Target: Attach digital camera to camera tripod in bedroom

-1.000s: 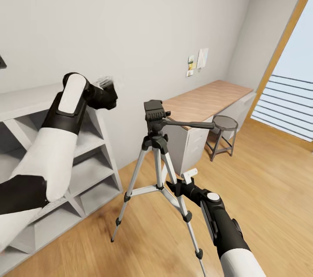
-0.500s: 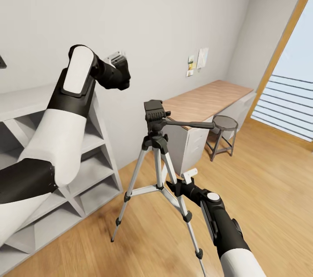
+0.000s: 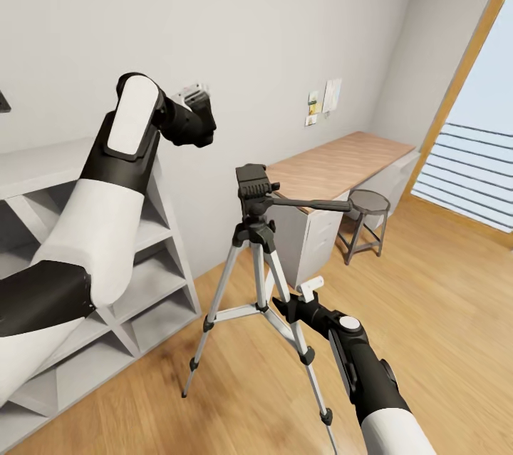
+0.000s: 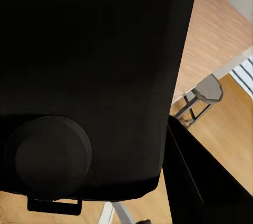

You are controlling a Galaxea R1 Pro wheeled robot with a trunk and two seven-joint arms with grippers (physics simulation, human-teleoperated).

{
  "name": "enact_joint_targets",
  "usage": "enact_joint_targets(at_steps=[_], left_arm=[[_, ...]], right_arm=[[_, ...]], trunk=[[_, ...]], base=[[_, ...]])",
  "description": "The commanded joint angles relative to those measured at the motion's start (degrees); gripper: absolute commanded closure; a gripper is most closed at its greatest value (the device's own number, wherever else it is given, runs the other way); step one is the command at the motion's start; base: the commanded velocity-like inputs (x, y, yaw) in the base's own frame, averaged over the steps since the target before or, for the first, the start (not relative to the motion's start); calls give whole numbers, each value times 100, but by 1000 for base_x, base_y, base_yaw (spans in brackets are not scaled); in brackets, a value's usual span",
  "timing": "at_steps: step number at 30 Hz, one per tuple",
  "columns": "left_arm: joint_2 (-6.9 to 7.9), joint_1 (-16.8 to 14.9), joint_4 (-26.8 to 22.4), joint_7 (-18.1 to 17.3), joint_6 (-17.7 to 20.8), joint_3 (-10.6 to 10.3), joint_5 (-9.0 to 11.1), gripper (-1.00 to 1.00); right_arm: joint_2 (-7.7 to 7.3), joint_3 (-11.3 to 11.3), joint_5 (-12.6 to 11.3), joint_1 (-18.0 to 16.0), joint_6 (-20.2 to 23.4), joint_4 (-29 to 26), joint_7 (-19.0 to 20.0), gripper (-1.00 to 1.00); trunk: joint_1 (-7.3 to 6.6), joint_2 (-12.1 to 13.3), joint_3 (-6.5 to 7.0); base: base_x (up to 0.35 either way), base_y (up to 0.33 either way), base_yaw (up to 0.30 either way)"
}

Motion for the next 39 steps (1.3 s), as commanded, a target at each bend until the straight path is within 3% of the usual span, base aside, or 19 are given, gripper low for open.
enact_joint_targets(at_steps=[1,6,11,12,15,17,20,21,27,31,34,35,37,39], left_arm=[[3,-3,-4,16,18,-52,49,100],[29,3,-71,-354,20,-272,61,100],[164,5,-162,-1312,18,-823,37,100],[242,5,-167,-1710,9,-1071,27,100],[378,5,-158,-2238,-33,-1461,-21,100],[506,5,-151,-2554,-164,-1786,-157,100],[669,5,-143,-2765,-447,-2015,-420,100],[795,5,-133,-2862,-641,-2096,-527,100],[939,5,-122,-3059,-862,-2181,-603,100],[988,5,-102,-3458,-889,-2198,-657,100],[1123,5,-104,-4054,-906,-2207,-712,100],[1283,4,-135,-4577,-1001,-2216,-789,100],[1494,5,-141,-5249,-1355,-2222,-963,100],[1584,5,-117,-5560,-1555,-2223,-1046,100]], right_arm=[[9,-14,506,-1,53,66,48,100],[9,-14,509,-2,53,66,49,100],[9,-14,507,-1,53,66,49,100],[9,-14,507,-2,53,66,49,100],[9,-14,506,-2,53,66,49,100],[9,-14,502,-1,53,66,49,100],[9,-14,495,-1,46,66,45,100],[9,-14,492,0,41,66,43,100],[9,-14,496,-1,36,66,44,100],[9,-14,497,-1,35,66,47,100],[9,-14,497,-1,35,66,45,100],[9,-14,497,0,35,66,46,100],[9,-14,497,1,33,66,46,100],[9,-14,497,0,33,66,46,100]], trunk=[[4,-10,-13],[4,-10,-13],[4,-10,-13],[4,-10,-13],[4,-10,-13],[4,-10,-13],[4,-10,-13],[4,-10,-13],[4,-10,-13],[4,-10,-13],[4,-10,-13],[4,-10,-13],[4,-10,-13],[4,-10,-13]], base=[[0,0,0],[0,0,0],[0,0,0],[0,0,0],[0,0,0],[0,0,0],[0,0,0],[0,0,0],[0,0,0],[0,0,0],[0,0,0],[0,0,0],[0,0,0],[0,0,0]])
